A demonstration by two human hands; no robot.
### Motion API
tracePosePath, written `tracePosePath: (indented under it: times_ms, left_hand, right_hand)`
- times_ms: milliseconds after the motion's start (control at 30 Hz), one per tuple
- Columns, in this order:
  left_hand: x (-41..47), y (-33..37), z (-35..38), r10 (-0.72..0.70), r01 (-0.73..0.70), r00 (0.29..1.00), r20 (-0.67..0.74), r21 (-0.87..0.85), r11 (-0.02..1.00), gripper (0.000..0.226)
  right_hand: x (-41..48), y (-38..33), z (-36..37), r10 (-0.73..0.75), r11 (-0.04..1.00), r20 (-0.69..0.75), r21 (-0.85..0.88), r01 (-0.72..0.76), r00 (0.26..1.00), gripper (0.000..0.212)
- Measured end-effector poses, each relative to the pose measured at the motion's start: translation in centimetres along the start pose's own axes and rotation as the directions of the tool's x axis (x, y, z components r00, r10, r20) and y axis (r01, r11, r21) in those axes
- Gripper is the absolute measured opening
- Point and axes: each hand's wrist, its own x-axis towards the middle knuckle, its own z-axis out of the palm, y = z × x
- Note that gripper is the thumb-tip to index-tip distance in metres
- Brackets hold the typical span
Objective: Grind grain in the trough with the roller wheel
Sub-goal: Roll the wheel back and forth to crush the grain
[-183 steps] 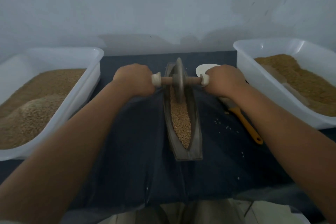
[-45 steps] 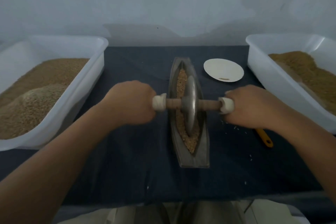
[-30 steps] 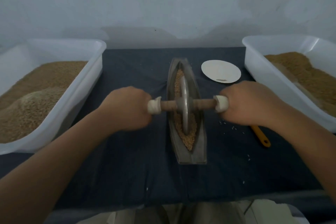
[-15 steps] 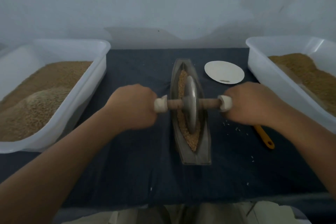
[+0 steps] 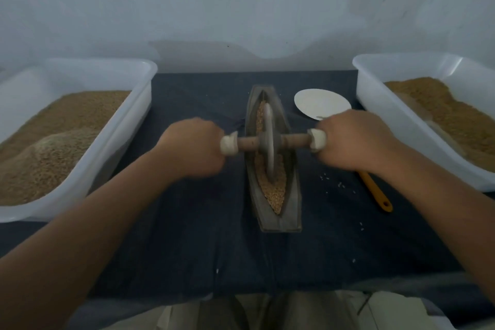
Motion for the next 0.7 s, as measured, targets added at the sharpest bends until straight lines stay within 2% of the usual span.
tracePosePath:
  times_ms: [100, 200, 300, 367, 467, 567, 700]
  left_hand:
    - [-3.0, 0.0, 0.9, 0.021, -0.02, 0.994, -0.106, 0.011, 1.0, 0.036]
    - [0.6, 0.4, 0.2, -0.023, 0.028, 0.995, -0.097, 0.045, 0.999, 0.033]
    - [6.1, 0.4, -1.3, -0.075, 0.082, 0.993, -0.095, 0.072, 0.994, 0.04]
    - [7.1, 0.4, -1.7, -0.078, 0.082, 0.993, -0.086, 0.048, 0.995, 0.042]
    - [4.3, 0.3, -0.9, -0.046, 0.048, 0.997, -0.063, 0.037, 0.998, 0.035]
    - [-0.1, -0.1, 0.7, 0.007, -0.005, 0.999, -0.039, 0.03, 1.0, 0.026]
    - [0.0, -0.3, 1.5, -0.031, 0.033, 0.999, 0.025, -0.067, 0.997, 0.029]
  right_hand:
    - [-2.3, 0.3, -0.1, -0.043, 0.999, -0.026, 0.021, 0.044, 0.999, 0.033]
    - [0.6, 0.2, 0.8, 0.083, 0.996, 0.059, 0.024, -0.085, 0.995, 0.035]
    - [4.3, -0.1, 1.8, 0.161, 0.987, -0.092, 0.009, -0.16, 0.983, 0.025]
    - [5.3, -0.4, 1.5, 0.171, 0.985, -0.109, -0.006, -0.173, 0.979, 0.022]
    - [3.6, 0.1, 0.9, 0.139, 0.99, 0.023, -0.004, -0.139, 0.99, 0.027]
    - [-0.2, 0.5, 0.1, 0.038, 0.999, 0.135, 0.033, -0.042, 0.99, 0.038]
    - [0.7, 0.2, -0.4, -0.018, 1.0, 0.042, -0.001, 0.018, 0.999, 0.035]
